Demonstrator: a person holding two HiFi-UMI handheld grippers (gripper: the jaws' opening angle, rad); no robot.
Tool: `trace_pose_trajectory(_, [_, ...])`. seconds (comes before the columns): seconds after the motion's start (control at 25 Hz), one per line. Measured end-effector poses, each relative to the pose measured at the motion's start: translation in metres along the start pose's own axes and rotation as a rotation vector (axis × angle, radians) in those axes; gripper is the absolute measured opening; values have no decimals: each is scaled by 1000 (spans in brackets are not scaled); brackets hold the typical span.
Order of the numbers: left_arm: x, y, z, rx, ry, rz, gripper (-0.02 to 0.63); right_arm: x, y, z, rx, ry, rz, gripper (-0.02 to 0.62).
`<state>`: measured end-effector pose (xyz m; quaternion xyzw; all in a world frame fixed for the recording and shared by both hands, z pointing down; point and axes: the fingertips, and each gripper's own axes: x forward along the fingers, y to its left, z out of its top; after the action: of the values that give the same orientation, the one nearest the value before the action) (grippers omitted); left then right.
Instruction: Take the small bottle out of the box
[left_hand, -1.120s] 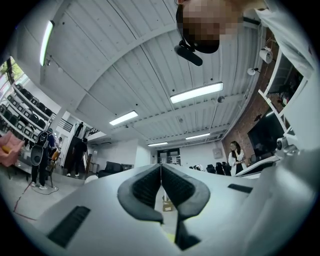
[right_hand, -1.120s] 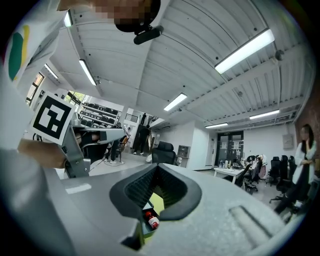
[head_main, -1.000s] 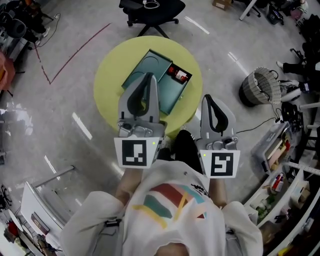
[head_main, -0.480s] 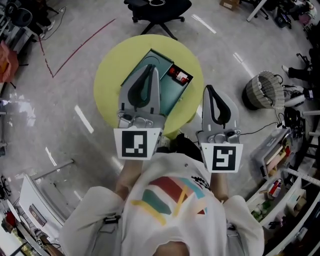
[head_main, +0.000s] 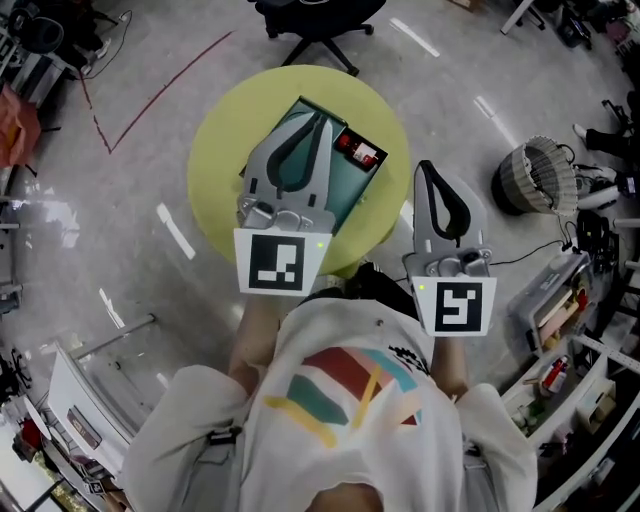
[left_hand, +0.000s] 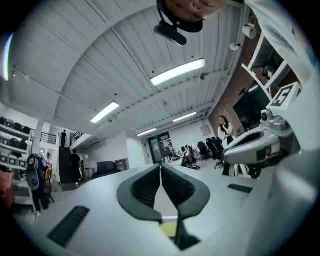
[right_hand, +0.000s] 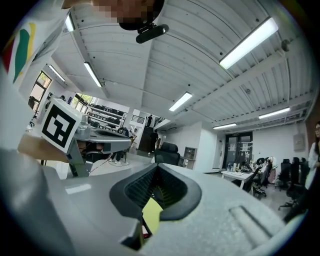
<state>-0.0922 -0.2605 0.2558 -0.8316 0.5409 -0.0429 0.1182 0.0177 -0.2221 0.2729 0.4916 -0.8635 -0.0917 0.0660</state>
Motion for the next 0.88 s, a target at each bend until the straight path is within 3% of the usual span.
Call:
trace_pose_trajectory(0.2, [23, -15, -17, 97, 45, -161, 34, 3, -8, -11, 8, 25, 10, 2])
trace_pose_trajectory(0.36, [44, -46, -42, 215, 125, -354, 158, 5, -17, -25, 3, 56, 24, 2])
trace_pose_trajectory(0.56, [55, -86, -119, 502, 303, -630, 203, 6, -17, -37, -3, 85, 56, 2])
trace_pose_trajectory(0.72, [61, -98, -173, 588, 438, -766, 205, 7, -18, -49, 3, 122, 71, 2])
trace_pose_trajectory(0.88, [65, -113, -218, 732, 531, -889, 204, 3, -21, -66, 10, 160, 86, 3])
